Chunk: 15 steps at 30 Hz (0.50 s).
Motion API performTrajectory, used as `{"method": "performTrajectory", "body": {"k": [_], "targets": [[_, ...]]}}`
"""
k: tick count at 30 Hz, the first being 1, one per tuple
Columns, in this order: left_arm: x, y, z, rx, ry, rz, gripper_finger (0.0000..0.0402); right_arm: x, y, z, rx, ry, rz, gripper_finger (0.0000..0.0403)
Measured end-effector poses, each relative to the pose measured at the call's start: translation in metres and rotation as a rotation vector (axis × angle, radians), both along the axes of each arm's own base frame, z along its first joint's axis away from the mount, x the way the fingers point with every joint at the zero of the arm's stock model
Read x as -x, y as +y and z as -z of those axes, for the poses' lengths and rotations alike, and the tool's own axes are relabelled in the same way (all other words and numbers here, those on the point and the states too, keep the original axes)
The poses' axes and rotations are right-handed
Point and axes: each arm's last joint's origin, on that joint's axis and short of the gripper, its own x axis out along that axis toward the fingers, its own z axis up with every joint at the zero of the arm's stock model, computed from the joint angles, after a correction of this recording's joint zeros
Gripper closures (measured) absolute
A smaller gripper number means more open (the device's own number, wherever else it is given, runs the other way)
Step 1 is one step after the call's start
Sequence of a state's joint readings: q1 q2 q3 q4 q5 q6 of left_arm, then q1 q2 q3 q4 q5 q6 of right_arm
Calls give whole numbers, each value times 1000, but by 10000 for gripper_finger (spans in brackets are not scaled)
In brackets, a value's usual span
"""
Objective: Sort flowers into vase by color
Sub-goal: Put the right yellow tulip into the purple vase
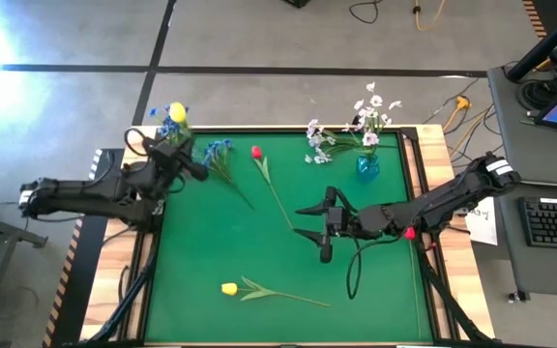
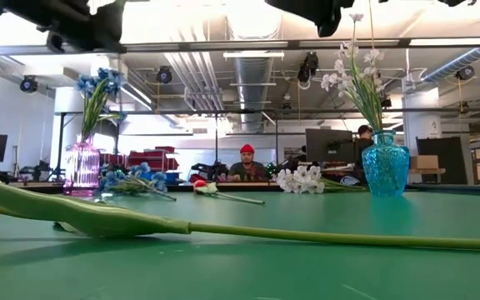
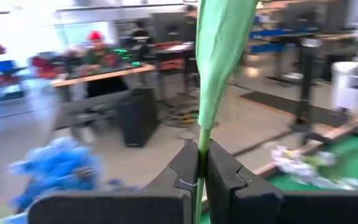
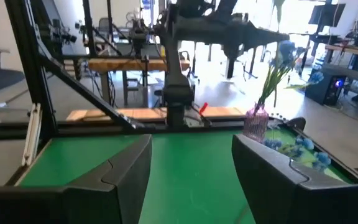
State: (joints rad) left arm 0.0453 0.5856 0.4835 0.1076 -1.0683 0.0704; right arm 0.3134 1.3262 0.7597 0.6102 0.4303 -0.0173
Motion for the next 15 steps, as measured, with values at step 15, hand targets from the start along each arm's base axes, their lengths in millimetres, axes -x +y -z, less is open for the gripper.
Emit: {"method": "performTrajectory", "body": {"k": [15], "targets": [[20, 9, -9, 28, 79, -200, 401, -2, -2, 4, -17, 10, 9, 188]]}}
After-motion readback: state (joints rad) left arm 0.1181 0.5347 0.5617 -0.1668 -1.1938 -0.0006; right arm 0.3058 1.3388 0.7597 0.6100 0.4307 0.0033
